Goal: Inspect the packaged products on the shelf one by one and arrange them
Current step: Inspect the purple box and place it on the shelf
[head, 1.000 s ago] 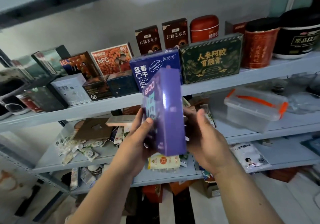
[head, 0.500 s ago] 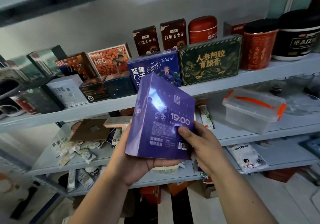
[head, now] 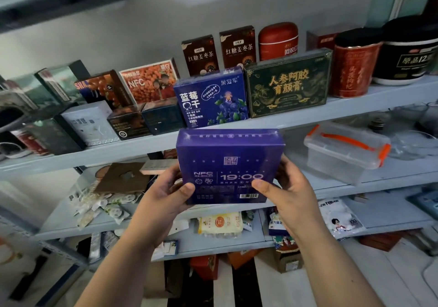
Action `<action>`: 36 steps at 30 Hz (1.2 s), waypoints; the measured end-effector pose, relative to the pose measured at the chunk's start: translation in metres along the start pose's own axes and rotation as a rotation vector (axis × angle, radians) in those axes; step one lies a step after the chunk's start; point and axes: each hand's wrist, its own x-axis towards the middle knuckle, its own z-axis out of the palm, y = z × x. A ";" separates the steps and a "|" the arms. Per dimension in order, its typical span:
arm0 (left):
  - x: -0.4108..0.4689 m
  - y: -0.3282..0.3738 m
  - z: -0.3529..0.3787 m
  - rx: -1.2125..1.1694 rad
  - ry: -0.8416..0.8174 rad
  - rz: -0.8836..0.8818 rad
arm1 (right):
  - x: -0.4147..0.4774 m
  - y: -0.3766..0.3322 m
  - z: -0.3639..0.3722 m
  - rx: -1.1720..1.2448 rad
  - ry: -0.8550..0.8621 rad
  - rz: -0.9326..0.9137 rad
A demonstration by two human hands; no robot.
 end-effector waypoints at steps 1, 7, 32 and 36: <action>0.000 -0.002 0.000 0.012 0.000 0.022 | 0.000 0.000 0.000 0.006 0.001 -0.009; -0.001 -0.003 -0.002 0.074 0.003 0.041 | 0.000 -0.003 0.000 0.017 0.014 -0.047; -0.011 0.022 0.035 0.124 -0.018 -0.141 | 0.003 0.016 0.020 0.301 0.048 0.211; -0.007 0.024 0.031 0.121 0.115 -0.147 | 0.001 0.004 0.015 0.242 0.036 0.224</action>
